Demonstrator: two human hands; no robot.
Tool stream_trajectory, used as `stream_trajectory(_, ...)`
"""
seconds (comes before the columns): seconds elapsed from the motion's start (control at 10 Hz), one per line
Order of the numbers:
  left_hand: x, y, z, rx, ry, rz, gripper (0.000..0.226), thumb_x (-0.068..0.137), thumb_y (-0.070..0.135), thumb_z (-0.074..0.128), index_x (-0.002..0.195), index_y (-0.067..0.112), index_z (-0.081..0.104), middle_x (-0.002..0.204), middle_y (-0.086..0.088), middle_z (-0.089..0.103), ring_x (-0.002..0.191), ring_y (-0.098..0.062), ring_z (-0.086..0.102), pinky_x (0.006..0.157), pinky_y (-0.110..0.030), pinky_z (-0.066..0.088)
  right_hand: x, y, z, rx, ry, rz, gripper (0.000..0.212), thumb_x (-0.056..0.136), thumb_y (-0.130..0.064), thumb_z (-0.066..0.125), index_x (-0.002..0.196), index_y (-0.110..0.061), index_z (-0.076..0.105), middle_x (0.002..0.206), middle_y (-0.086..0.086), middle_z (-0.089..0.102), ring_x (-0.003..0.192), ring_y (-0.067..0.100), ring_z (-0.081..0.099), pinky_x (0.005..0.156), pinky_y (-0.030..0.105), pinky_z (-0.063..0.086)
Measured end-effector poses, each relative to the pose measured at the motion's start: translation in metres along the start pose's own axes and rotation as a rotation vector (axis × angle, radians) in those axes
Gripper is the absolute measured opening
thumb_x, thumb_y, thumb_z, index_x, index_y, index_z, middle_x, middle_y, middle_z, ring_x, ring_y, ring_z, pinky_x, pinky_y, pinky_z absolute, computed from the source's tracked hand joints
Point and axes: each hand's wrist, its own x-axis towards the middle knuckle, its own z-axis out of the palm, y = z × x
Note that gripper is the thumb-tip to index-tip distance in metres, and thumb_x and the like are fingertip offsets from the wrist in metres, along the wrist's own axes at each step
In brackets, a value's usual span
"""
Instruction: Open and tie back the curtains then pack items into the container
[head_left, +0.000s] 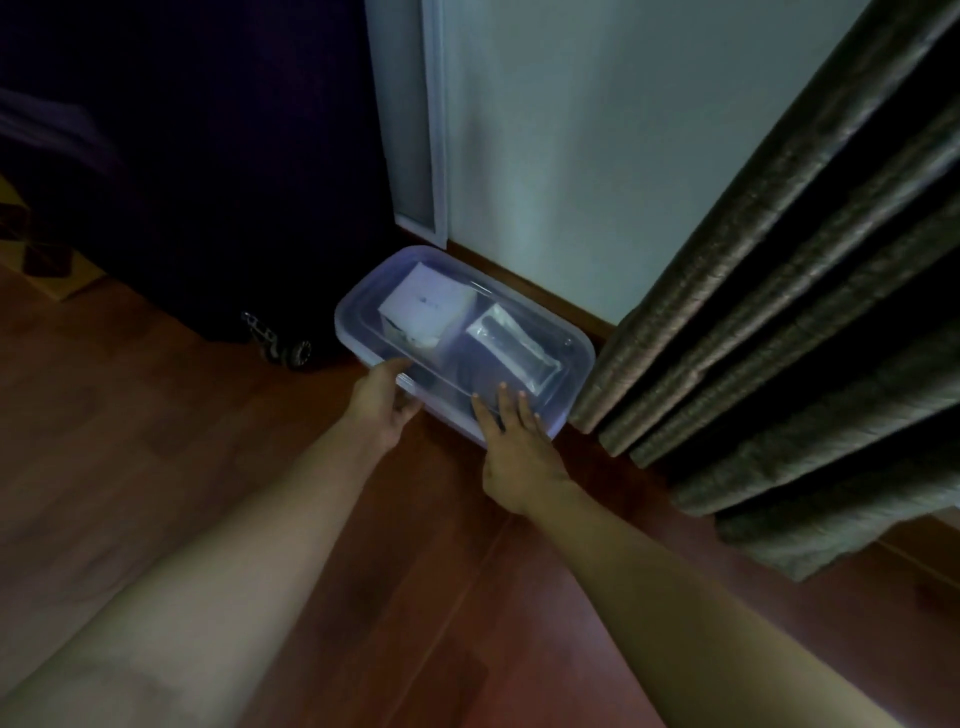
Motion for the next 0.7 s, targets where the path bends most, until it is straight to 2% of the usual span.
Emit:
stream_trajectory(0.1,0.002,0.002,-0.003,-0.008,-0.024,-0.019,0.035,0.088,0.005,0.050,0.122,0.006,0.052,0.124,-0.017,0.056,0.115,-0.030,0.058,0.100,-0.042,0.048,0.002,0.002,0.002,-0.018,0.009,-0.007,0.090,0.087,-0.014,0.054,0.148,-0.020,-0.013,0.156,0.016,-0.018,0.143,0.035,-0.017,0.117,0.042,-0.002)
stream_trajectory(0.2,0.002,-0.002,-0.008,0.058,-0.062,-0.040,0.037,0.090,0.010,0.050,0.127,0.007,0.049,0.120,-0.015,0.055,0.112,-0.028,0.056,0.100,-0.039,0.047,0.000,0.004,0.005,-0.060,-0.012,-0.004,0.094,0.086,-0.019,0.056,0.148,-0.020,-0.015,0.156,0.016,-0.019,0.143,0.035,-0.017,0.117,0.042,-0.002)
stream_trajectory(0.3,0.002,0.001,-0.005,0.307,0.006,0.028,0.035,0.092,0.023,0.050,0.123,0.007,0.055,0.117,-0.015,0.060,0.100,-0.026,0.059,0.084,-0.035,0.048,0.000,0.003,-0.001,-0.065,-0.023,0.003,0.085,0.092,-0.027,0.050,0.148,-0.016,-0.013,0.156,0.016,-0.017,0.144,0.033,-0.014,0.117,0.041,-0.001)
stream_trajectory(0.4,-0.025,0.023,-0.001,0.882,0.056,0.206,0.044,0.095,0.030,0.036,0.121,-0.001,0.054,0.118,-0.024,0.059,0.093,-0.033,0.057,0.070,-0.031,0.040,-0.014,-0.011,-0.031,0.048,-0.041,0.032,0.069,0.100,-0.035,0.033,0.148,-0.002,-0.004,0.158,0.017,-0.006,0.146,0.027,-0.006,0.118,0.036,0.002)
stream_trajectory(0.5,-0.057,0.049,0.000,1.220,0.023,0.291,0.043,0.101,0.027,0.027,0.133,0.002,0.042,0.128,-0.025,0.052,0.110,-0.037,0.053,0.078,-0.034,0.041,-0.035,-0.028,-0.068,0.120,-0.085,0.041,0.067,0.101,-0.037,0.027,0.147,0.002,-0.002,0.158,0.018,-0.003,0.146,0.025,-0.003,0.117,0.034,0.002)
stream_trajectory(0.6,-0.110,0.104,0.011,1.553,0.012,0.362,0.053,0.102,0.031,0.021,0.149,0.006,0.017,0.155,-0.015,0.021,0.142,-0.033,0.021,0.110,-0.043,0.027,-0.063,-0.054,-0.141,0.164,-0.111,0.037,0.065,0.102,-0.036,0.023,0.146,0.003,-0.003,0.158,0.017,-0.004,0.146,0.025,-0.003,0.117,0.031,0.001)
stream_trajectory(0.7,-0.147,0.138,0.024,1.700,0.009,0.398,0.055,0.102,0.032,0.020,0.150,0.006,0.012,0.158,-0.012,0.012,0.146,-0.030,0.009,0.115,-0.044,0.017,-0.084,-0.069,-0.186,0.134,-0.107,0.020,0.065,0.102,-0.037,0.023,0.147,0.002,-0.003,0.158,0.016,-0.003,0.146,0.025,-0.002,0.117,0.033,0.003)
